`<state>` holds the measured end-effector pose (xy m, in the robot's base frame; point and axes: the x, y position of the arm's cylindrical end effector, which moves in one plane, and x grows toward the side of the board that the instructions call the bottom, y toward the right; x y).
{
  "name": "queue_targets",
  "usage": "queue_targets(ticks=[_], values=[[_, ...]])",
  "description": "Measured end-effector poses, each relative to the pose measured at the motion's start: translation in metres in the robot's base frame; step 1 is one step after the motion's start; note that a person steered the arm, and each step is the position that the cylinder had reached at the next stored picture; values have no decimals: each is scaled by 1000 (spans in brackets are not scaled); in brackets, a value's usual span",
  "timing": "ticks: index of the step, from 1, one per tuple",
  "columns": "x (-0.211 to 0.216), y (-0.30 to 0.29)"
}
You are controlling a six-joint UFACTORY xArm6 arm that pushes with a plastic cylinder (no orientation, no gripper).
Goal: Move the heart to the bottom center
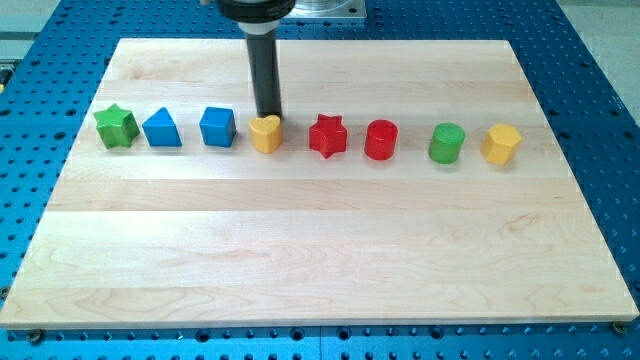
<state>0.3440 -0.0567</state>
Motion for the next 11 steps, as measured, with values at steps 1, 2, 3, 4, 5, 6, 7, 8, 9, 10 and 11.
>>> queue_targets(ticks=[1, 2, 3, 4, 5, 6, 7, 8, 9, 10, 11], values=[[11, -2], [75, 4], [97, -12], [139, -34], [168, -31], [172, -73], [216, -46], [215, -27], [219, -18], [215, -30], [186, -140]])
